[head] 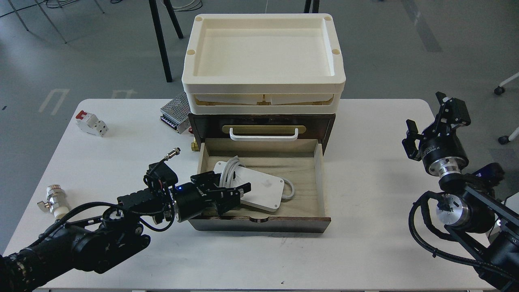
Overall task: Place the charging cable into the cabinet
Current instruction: 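Open the left gripper and push the charger and cable into the drawer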
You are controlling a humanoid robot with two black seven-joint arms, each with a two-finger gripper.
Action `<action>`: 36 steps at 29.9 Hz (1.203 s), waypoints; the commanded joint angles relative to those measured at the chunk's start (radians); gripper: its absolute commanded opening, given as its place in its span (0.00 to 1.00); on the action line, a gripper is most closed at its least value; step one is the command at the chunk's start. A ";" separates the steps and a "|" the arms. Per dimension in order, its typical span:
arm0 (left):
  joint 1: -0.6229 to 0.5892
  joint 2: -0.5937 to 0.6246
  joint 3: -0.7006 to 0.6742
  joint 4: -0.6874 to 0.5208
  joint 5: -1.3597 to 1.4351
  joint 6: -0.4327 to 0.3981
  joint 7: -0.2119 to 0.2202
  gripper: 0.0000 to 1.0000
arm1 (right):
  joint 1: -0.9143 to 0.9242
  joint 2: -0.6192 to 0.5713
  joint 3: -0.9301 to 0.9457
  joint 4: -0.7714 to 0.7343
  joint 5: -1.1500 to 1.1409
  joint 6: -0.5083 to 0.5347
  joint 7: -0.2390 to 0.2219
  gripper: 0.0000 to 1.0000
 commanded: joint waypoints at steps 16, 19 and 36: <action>-0.045 0.032 0.005 0.001 0.119 0.002 0.000 0.79 | 0.000 0.000 0.001 0.001 0.000 0.000 0.000 0.99; -0.050 0.033 0.020 0.003 0.119 -0.001 0.000 0.79 | 0.000 0.000 0.001 0.001 0.000 0.000 0.000 0.99; -0.094 0.049 0.060 0.037 0.203 0.000 0.000 0.80 | 0.000 0.000 0.001 0.001 0.000 0.000 0.000 0.99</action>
